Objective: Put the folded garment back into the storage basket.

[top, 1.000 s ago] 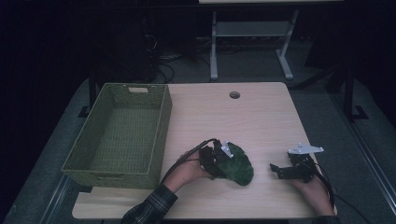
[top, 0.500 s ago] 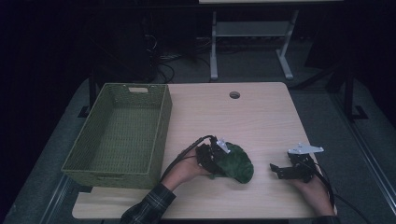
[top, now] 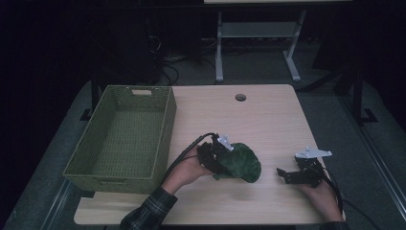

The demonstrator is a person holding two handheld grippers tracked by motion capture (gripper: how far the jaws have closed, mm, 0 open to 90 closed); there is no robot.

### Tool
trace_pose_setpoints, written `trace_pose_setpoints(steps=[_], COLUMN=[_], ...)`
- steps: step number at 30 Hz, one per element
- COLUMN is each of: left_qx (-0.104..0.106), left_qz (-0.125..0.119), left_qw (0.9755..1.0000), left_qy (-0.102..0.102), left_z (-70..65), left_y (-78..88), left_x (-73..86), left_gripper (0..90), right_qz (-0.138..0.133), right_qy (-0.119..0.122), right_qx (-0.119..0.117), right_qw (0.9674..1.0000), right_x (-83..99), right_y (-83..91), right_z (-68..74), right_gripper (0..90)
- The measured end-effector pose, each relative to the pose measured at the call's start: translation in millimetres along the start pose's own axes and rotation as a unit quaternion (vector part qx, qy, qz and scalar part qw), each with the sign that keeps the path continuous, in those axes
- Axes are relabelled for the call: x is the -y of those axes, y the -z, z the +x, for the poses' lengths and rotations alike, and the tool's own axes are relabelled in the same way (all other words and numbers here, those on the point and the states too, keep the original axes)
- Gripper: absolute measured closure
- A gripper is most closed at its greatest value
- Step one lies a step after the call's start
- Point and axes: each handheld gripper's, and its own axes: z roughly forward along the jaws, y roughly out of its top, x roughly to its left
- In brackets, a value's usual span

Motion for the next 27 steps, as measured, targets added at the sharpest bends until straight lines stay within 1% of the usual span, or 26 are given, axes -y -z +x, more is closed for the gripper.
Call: trace_pose_setpoints(steps=[2,5,12,14,23,25,26,27], left_qx=[-0.001,-0.001,-0.007,-0.010,-0.025,-0.028,-0.031,-0.031], left_qz=[-0.003,-0.004,-0.015,-0.016,-0.027,-0.030,-0.029,-0.029], left_qw=[1.0000,1.0000,0.9998,0.9998,0.9993,0.9991,0.9991,0.9991], left_qy=[-0.001,-0.002,0.007,0.004,0.008,0.013,0.008,0.008], left_z=[-0.6,-0.9,-0.3,0.5,5.2,6.0,8.1,8.1], left_y=[6.2,10.7,26.1,31.5,60.0,66.7,73.5,73.5], left_x=[-2.1,-3.3,-5.8,-6.8,-7.9,-7.3,-6.4,-6.4], left_gripper=[62.4,62.3,62.2,62.2,62.2,62.2,62.2,62.2], right_qz=[0.000,0.000,0.001,0.000,0.000,0.000,0.000,0.000], right_qy=[0.000,0.000,0.001,0.001,0.001,0.001,0.001,0.001], right_qx=[0.000,0.000,0.000,0.000,0.000,0.000,0.000,0.000], right_qw=[1.0000,1.0000,1.0000,1.0000,1.0000,1.0000,1.0000,1.0000], right_x=[0.0,0.0,0.0,0.0,0.0,0.0,0.0,0.0], right_y=[0.0,0.0,0.1,0.0,0.0,0.0,0.0,0.0], right_z=[0.0,0.0,-0.1,-0.1,-0.1,-0.1,-0.1,-0.1], right_gripper=[8.3,8.3,8.3,8.3,8.3,8.3,8.4,8.4])
